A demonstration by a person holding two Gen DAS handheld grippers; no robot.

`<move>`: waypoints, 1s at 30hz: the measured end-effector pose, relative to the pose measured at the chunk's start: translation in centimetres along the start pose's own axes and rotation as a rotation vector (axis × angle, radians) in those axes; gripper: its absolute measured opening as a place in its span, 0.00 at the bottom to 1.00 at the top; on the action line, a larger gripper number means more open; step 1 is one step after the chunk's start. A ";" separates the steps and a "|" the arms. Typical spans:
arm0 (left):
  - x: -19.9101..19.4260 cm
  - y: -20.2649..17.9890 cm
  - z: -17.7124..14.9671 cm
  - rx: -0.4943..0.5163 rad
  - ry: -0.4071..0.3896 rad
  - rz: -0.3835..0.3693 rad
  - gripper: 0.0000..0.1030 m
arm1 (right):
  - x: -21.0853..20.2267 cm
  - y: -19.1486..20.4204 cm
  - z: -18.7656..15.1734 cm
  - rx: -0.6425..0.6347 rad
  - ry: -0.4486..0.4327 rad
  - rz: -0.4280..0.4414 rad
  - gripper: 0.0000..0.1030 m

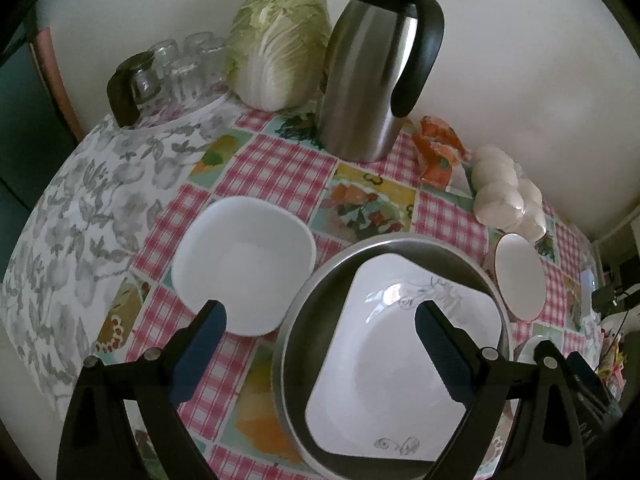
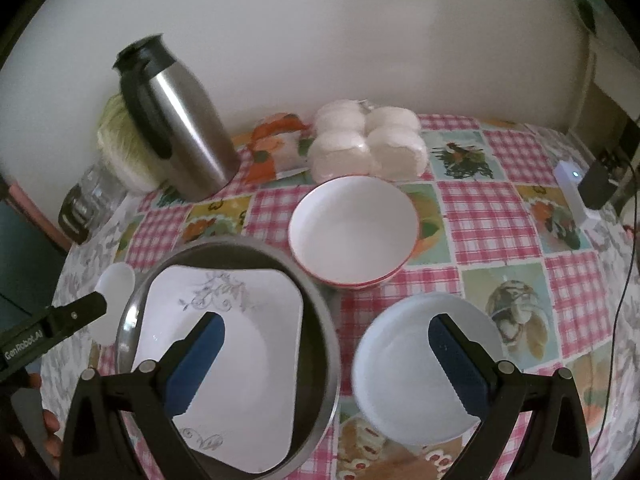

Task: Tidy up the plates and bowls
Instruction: 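Open both grippers and withdraw them from the square plate, then move both grippers to the rim of the red-rimmed white bowl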

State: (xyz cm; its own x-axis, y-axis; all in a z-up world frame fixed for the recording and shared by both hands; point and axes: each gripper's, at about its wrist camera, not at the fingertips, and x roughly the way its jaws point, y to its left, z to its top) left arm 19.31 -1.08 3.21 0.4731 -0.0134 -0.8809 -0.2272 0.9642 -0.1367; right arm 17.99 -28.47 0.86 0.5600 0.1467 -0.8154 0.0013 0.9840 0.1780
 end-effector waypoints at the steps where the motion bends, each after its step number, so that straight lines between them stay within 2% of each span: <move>1: 0.1 -0.1 0.1 0.003 -0.002 -0.001 0.93 | -0.1 -0.5 0.1 0.013 -0.005 0.005 1.00; 6: 0.4 -0.8 0.7 0.018 -0.013 -0.004 0.93 | 0.0 -2.3 0.8 0.061 -0.024 0.030 1.00; 17: 0.8 -2.0 2.1 0.009 -0.075 -0.037 0.93 | 0.6 -5.6 1.9 0.126 -0.087 0.005 1.00; 22: 1.4 -2.9 2.5 0.016 -0.103 -0.048 0.94 | 1.2 -6.6 2.4 0.143 -0.108 0.026 1.00; 25: 1.7 -3.5 2.6 0.035 -0.135 -0.076 1.00 | 1.7 -7.2 2.7 0.165 -0.109 0.032 1.00; 27: 1.9 -3.9 2.7 0.041 -0.171 -0.080 1.00 | 2.4 -7.5 2.9 0.172 -0.103 0.023 1.00; 30: 2.5 -4.6 2.8 0.063 -0.178 -0.082 1.00 | 3.6 -8.3 3.1 0.190 -0.089 0.014 1.00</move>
State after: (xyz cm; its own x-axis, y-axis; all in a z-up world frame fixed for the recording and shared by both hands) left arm 23.88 -4.80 2.92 0.6319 -0.0512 -0.7734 -0.1307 0.9765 -0.1714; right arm 22.53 -36.39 -1.80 0.6317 0.1426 -0.7620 0.1445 0.9441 0.2964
